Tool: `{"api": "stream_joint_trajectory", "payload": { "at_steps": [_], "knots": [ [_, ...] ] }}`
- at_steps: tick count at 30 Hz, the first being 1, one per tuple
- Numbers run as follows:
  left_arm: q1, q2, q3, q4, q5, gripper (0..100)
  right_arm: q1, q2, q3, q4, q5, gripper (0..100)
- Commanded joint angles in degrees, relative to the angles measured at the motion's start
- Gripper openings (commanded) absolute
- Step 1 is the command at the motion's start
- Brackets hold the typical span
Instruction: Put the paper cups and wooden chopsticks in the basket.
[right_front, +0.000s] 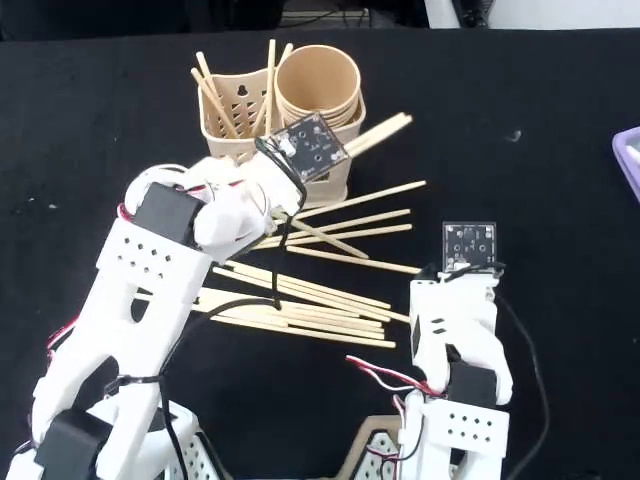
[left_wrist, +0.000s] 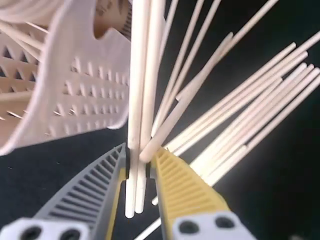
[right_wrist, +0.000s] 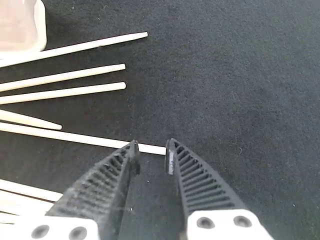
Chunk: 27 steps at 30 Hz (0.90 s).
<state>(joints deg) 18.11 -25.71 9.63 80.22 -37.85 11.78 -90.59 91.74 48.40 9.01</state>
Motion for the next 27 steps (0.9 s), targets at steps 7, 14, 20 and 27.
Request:
{"api": "stream_joint_trajectory", "payload": {
  "at_steps": [7,14,20,27],
  "knots": [
    [0.4,-1.2,-11.8,-0.2,11.1,3,0.4,-0.9,-0.3,-0.2,0.5,10.3],
    [-4.4,-1.1,-19.5,-1.9,24.0,3,0.4,-0.9,-0.2,-0.2,0.5,10.3],
    [-8.8,-1.1,-18.7,-14.7,35.5,3,0.4,-0.9,-0.2,-0.2,0.5,10.3],
    [-9.1,-0.7,-9.6,-33.7,52.0,3,0.4,-0.9,-0.2,-0.2,0.5,10.3]
  ]
}}
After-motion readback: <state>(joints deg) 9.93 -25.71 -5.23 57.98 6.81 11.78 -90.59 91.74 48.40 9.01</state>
